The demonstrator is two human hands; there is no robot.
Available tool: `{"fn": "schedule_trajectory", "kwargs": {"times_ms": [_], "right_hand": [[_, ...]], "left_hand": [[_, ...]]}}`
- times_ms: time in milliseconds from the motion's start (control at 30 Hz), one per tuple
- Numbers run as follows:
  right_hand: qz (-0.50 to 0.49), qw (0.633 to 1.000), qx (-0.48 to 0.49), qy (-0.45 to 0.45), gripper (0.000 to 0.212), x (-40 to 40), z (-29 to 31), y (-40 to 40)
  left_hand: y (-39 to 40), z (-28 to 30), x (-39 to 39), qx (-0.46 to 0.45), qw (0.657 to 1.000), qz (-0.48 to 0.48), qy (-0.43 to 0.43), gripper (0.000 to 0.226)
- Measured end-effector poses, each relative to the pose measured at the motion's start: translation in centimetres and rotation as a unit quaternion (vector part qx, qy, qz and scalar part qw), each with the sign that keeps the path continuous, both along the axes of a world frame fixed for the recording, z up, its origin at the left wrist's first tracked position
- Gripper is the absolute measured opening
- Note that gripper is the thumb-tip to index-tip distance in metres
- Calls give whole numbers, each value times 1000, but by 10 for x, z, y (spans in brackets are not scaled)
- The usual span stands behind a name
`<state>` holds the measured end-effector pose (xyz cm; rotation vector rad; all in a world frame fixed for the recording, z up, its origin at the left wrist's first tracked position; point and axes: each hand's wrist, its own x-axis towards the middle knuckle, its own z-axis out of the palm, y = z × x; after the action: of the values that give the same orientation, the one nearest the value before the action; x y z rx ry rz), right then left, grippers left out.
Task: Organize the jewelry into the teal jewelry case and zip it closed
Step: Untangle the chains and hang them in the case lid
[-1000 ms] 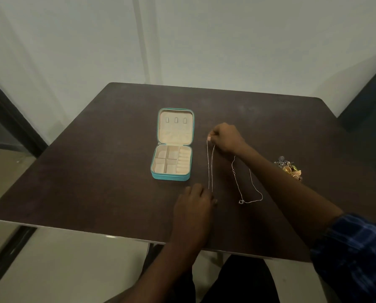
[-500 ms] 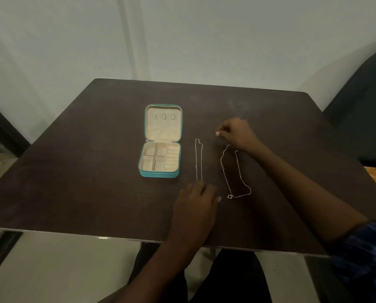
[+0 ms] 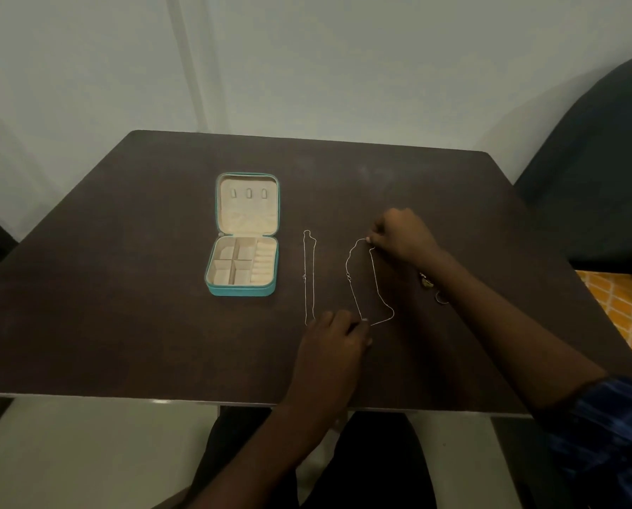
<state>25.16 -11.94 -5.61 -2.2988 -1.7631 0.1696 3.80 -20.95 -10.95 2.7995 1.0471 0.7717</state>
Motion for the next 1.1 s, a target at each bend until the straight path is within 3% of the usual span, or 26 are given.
{"fn": "schedule_trajectory", "kwargs": {"times_ms": [167, 433, 733, 900, 1100], "right_hand": [[42, 996, -31, -73, 17, -6, 3, 12], [51, 995, -11, -84, 22, -9, -2, 25], [22, 999, 36, -18, 26, -6, -8, 20], [-12, 995, 73, 59, 24, 1, -3, 11], [-47, 993, 50, 92, 29, 10, 0, 5]], "left_hand": [[-1, 1, -3, -12, 1000, -8, 0, 33], [-3, 1, -5, -20, 1000, 6, -8, 33], [-10, 1, -7, -24, 999, -3, -25, 17], [-10, 9, -9, -98, 993, 8, -67, 36], [3, 17, -1, -143, 987, 0, -79, 32]]}}
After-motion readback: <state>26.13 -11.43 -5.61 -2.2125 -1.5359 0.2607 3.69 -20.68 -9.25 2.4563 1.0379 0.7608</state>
